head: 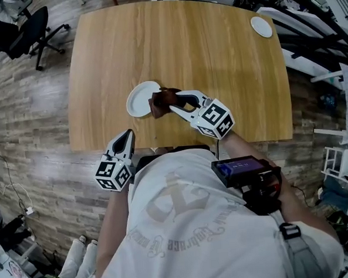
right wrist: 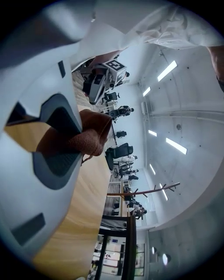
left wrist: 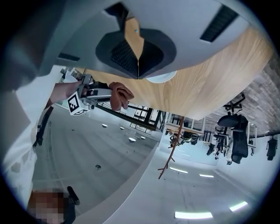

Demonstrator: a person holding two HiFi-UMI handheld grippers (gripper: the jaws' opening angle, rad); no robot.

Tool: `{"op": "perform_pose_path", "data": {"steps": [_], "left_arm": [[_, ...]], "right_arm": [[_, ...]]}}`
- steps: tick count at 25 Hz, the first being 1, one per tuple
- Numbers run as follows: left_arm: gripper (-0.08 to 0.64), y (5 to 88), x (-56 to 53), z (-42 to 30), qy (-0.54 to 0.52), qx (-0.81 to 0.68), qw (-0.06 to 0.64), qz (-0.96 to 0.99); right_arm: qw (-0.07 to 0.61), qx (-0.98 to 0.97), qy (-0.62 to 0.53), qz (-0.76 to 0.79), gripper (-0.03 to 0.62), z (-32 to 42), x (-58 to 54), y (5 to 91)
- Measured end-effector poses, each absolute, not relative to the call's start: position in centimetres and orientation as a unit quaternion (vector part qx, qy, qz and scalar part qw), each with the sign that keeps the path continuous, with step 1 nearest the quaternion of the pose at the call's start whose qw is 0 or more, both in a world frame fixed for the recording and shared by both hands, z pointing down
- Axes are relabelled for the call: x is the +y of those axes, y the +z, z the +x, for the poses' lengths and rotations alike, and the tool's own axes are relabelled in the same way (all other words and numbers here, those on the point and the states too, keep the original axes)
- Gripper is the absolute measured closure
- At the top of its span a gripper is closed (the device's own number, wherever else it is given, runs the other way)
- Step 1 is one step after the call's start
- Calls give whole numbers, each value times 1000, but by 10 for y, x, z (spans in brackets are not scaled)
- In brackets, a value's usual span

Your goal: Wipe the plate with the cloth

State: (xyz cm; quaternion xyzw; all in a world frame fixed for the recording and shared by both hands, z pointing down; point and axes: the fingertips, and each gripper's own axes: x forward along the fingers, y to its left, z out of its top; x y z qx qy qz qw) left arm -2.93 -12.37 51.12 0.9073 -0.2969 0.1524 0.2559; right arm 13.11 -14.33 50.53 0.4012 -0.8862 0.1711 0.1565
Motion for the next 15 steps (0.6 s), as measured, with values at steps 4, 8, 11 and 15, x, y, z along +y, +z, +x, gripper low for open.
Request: {"op": "perform_pose_path", "data": {"steps": [4, 8, 11, 15], "left_arm": [[547, 514, -104, -8, 158, -288, 259, 908], [548, 512, -103, -6, 158, -288, 259, 908], [548, 515, -105, -9, 158, -291, 257, 908], [546, 520, -102, -9, 159, -291, 256, 908]], "right_arm": [[148, -881, 188, 408, 465, 155, -115, 510], [138, -885, 193, 399, 465, 149, -109, 510], [131, -888, 194, 396, 465, 139, -115, 513], [128, -892, 190, 390, 465, 132, -119, 514]]}}
